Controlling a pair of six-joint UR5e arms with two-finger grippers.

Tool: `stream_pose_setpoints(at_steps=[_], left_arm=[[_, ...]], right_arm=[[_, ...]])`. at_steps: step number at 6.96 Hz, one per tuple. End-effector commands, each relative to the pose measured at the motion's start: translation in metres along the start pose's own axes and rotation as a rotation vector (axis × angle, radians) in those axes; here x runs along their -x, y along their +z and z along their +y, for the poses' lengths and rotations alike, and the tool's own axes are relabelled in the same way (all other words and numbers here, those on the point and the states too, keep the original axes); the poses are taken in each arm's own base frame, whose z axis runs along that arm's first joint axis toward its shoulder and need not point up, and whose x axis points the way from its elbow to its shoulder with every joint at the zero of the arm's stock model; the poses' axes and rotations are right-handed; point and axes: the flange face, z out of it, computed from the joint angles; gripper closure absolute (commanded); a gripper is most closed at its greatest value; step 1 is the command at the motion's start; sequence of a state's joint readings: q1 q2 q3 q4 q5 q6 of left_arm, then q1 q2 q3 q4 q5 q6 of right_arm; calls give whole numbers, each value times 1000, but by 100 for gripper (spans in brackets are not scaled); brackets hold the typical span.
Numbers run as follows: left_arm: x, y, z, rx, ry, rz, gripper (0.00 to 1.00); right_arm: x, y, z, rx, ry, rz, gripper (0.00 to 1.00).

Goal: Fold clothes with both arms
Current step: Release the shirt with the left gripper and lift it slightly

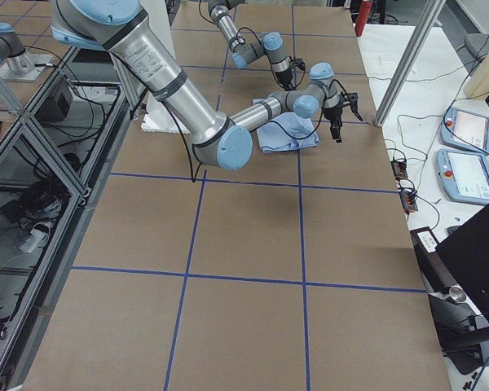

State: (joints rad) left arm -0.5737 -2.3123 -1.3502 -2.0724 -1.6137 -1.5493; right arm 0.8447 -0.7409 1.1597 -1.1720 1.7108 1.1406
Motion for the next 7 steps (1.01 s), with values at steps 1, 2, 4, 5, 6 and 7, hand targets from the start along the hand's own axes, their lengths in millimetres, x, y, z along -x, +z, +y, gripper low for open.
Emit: stream_pose_setpoints(at_steps=[1, 2, 4, 5, 6, 7], left_arm=[[0, 3, 1, 1, 5, -5, 51], [0, 4, 6, 7, 8, -4, 51], [0, 5, 13, 15, 10, -6, 67], [0, 4, 13, 16, 18, -1, 100], [1, 3, 12, 13, 23, -1, 100], [2, 2, 6, 7, 21, -4, 100]], right_arm=[[-1, 1, 0, 0, -2, 2, 0], [-2, 1, 0, 1, -5, 3, 0], [-3, 2, 2, 2, -7, 4, 0], [-3, 3, 2, 2, -4, 4, 0], [-2, 2, 3, 3, -2, 2, 0], [-3, 3, 3, 3, -1, 2, 0]])
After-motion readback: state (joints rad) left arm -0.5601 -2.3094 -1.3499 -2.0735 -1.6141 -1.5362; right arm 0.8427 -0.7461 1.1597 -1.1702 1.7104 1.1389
